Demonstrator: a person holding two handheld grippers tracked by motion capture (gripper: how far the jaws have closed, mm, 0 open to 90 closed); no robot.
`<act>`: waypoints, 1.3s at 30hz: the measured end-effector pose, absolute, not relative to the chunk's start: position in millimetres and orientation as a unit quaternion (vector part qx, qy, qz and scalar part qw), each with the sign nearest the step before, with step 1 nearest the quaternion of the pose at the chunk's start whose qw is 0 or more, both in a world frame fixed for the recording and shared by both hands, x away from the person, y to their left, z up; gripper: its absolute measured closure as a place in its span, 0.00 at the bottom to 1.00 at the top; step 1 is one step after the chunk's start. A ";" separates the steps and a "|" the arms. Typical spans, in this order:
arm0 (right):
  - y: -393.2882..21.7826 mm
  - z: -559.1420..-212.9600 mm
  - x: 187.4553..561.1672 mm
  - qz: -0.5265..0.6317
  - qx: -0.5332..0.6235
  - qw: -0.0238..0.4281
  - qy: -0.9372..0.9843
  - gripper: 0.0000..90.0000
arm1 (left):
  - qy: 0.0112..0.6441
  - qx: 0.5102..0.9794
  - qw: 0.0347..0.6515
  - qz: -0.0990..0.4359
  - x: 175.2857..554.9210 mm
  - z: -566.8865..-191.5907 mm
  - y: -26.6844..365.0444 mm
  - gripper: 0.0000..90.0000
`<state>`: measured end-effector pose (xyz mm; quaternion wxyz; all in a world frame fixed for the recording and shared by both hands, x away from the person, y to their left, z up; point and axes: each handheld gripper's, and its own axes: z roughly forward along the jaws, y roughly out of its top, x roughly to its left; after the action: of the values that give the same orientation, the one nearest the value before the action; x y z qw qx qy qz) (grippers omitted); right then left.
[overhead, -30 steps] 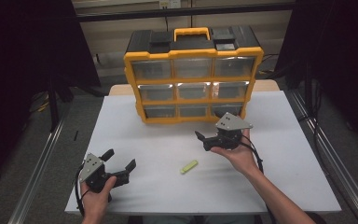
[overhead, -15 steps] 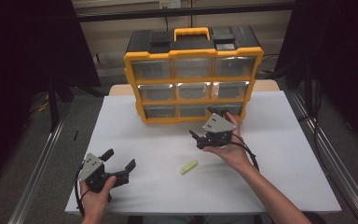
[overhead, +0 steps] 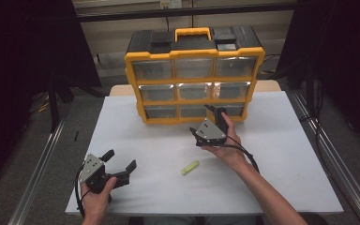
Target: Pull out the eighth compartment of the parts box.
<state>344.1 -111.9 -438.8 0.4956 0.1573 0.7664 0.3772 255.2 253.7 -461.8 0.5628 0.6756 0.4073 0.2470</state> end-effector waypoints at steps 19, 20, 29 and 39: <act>-97.2 -457.3 354.2 0.206 0.015 0.612 0.764 0.25 | 0.406 0.675 0.565 0.247 254.9 -461.3 254.9 0.05; -97.3 -457.8 354.7 0.199 0.013 0.617 0.762 0.26 | 0.406 0.675 0.565 0.246 254.9 -461.3 254.9 0.05; -103.7 -463.1 364.2 0.159 0.002 0.638 0.754 0.37 | 0.403 0.678 0.562 0.247 255.1 -461.6 254.7 0.05; -106.0 -469.7 374.7 0.123 -0.004 0.636 0.762 0.52 | 0.401 0.679 0.563 0.248 254.8 -461.3 254.6 0.05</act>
<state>374.7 -106.0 -469.7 0.6361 -0.0043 0.7618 0.1229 254.8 254.6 -461.3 0.5625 0.6790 0.4011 0.2483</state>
